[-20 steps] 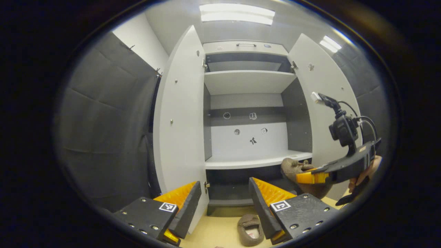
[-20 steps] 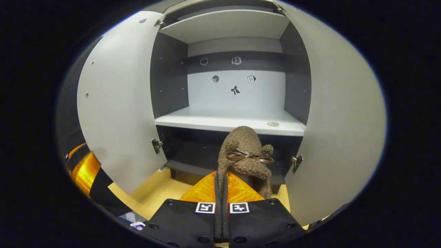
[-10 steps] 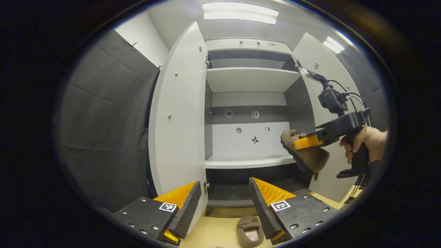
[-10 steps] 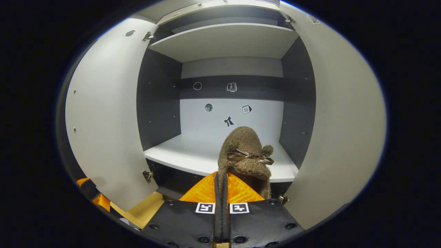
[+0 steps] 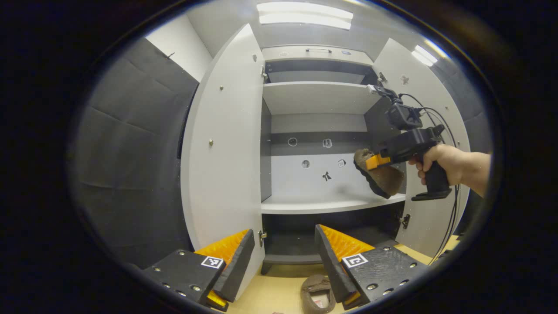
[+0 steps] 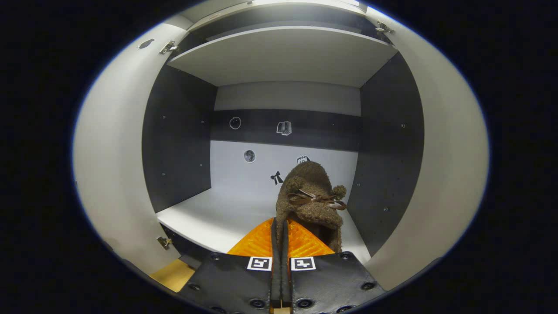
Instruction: Grab one shoe with the right hand and put it into the shoe cabinet, grab the other shoe with the left hand and put it into the shoe cabinet; then close the right door with the right hand and the left door with the left hand.
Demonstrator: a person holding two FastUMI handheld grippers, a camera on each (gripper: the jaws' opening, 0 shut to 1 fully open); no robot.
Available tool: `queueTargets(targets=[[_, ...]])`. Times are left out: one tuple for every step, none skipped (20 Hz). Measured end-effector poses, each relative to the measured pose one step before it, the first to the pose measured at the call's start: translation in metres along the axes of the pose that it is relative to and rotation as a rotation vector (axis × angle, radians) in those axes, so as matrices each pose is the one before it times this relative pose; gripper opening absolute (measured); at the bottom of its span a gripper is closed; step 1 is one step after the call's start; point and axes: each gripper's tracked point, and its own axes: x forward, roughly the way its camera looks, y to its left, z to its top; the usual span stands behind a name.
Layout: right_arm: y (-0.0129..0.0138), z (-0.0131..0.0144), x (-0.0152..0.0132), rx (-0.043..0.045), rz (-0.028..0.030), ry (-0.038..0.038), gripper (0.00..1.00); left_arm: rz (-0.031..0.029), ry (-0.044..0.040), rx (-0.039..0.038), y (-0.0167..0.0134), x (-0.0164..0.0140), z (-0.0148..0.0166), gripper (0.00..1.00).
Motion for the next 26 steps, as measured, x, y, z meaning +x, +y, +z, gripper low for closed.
queueTargets(targets=[[-0.0036,-0.00035,0.00919,-0.01099,-0.00998,0.00935,0.02,0.00265,0.00114,0.00224,-0.0002,0.00132,-0.00142,0.89],[-0.00255,-0.00095,0.00933,-0.01067,-0.00603,0.0168,0.02,0.00332,0.00099,0.00281,0.00067,0.00067,0.00009,0.89],[-0.00137,-0.00363,0.01033,-0.00633,-0.0025,0.02246,0.02,0.00403,0.00209,0.00244,0.00041,0.00029,-0.00112,0.89],[-0.00055,-0.00337,0.00904,0.0005,0.00041,0.022,0.02,0.00459,0.00338,0.00144,0.0009,-0.00104,-0.00107,0.82],[-0.00031,-0.00308,0.00968,0.00474,0.00015,0.02149,0.02,0.00477,0.00457,0.00081,0.00123,-0.00038,-0.00094,0.89],[-0.00079,-0.00259,0.00744,0.00566,-0.00351,0.01453,0.02,0.00471,0.00558,0.00098,0.00148,0.00062,-0.00242,0.89],[-0.00121,-0.00447,0.00684,0.0023,-0.00452,0.01658,0.02,0.00591,0.00412,0.00133,0.00161,-0.00084,-0.00125,0.89],[0.00106,-0.00104,0.00392,0.00326,-0.00011,0.00884,0.02,0.00456,0.00358,0.00087,0.00117,-0.00027,-0.00093,0.89],[-0.00178,-0.00045,0.00334,-0.00318,-0.00947,-0.0015,0.03,0.00415,0.00424,0.00062,0.00123,0.00055,-0.00205,0.82],[-0.00158,0.00065,0.00069,-0.00081,-0.00869,-0.00349,0.06,0.00248,0.00522,0.00007,0.00041,0.00106,-0.00139,0.82],[-0.00029,0.00199,0.00355,-0.00659,-0.01163,-0.00915,0.07,0.00077,0.00575,-0.00045,-0.00022,-0.00153,-0.00164,0.82],[-0.00143,0.00352,0.001,-0.00694,-0.00963,-0.01247,0.12,-0.0003,0.00546,-0.00006,-0.00052,0.00004,-0.00113,0.82],[0.00303,0.00342,-0.00347,0.00225,0.00817,-0.018,0.19,-0.00114,0.00566,-0.00013,-0.00096,-0.00037,-0.00129,0.82],[0.00051,0.00529,-0.0042,0.00661,-0.00002,-0.02223,0.31,-0.00261,0.0062,0.00012,-0.00195,-0.00056,-0.00056,0.82],[0.00218,0.00697,-0.00803,0.01206,0.00895,-0.03182,0.55,-0.00308,0.00451,0.00222,-0.00197,-0.00102,-0.00185,0.82],[0.00193,0.00712,-0.00705,0.00637,0.01,-0.03531,0.67,-0.00137,0.00291,0.00468,-0.0015,-0.00074,-0.00112,0.82],[-0.00094,0.00741,-0.01307,-0.00188,-0.00123,-0.03366,0.97,-0.00092,0.00078,0.0052,-0.00135,-0.00073,-0.00138,0.82],[-0.00045,0.00578,-0.00762,-0.00419,0.00074,-0.03574,1.0,-0.00115,0.0029,0.00228,-0.00134,-0.0002,-0.00274,0.82],[0.00238,0.00349,-0.01036,-0.00652,0.00411,-0.03221,0.98,-0.00469,0.0069,-0.00234,-0.00247,-0.00098,-0.00455,0.82],[0.00229,0.00506,-0.01262,-0.0035,0.00165,-0.02697,0.98,-0.00785,0.00777,-0.00532,-0.00304,-0.00061,-0.00496,0.89],[0.00214,0.0043,-0.01319,-0.00121,0.00731,-0.02579,0.98,-0.00864,0.00903,-0.00449,-0.00248,-0.00045,-0.00577,0.89],[0.00407,0.00447,-0.014,-0.00123,0.01083,-0.02399,0.97,-0.00594,0.01039,-0.0017,-0.00193,0.00041,-0.00604,0.89],[0.00229,0.0027,-0.01418,-0.00499,0.00839,-0.02364,0.97,-0.00673,0.01459,-0.00216,-0.00098,0.00233,-0.00741,0.82],[0.00131,0.00346,-0.01378,-0.00762,0.00479,-0.02018,0.97,-0.00745,0.01799,-0.00123,-0.00166,0.00132,-0.00814,0.82],[0.00196,0.00055,-0.01321,-0.0074,0.00624,-0.01556,0.98,-0.00776,0.01876,-0.00062,-0.00197,0.00126,-0.00962,0.89],[0.00205,-0.00074,-0.01245,-0.0039,0.00521,-0.00813,0.98,-0.0091,0.02129,0.00209,-0.00176,0.00226,-0.00979,0.89]])
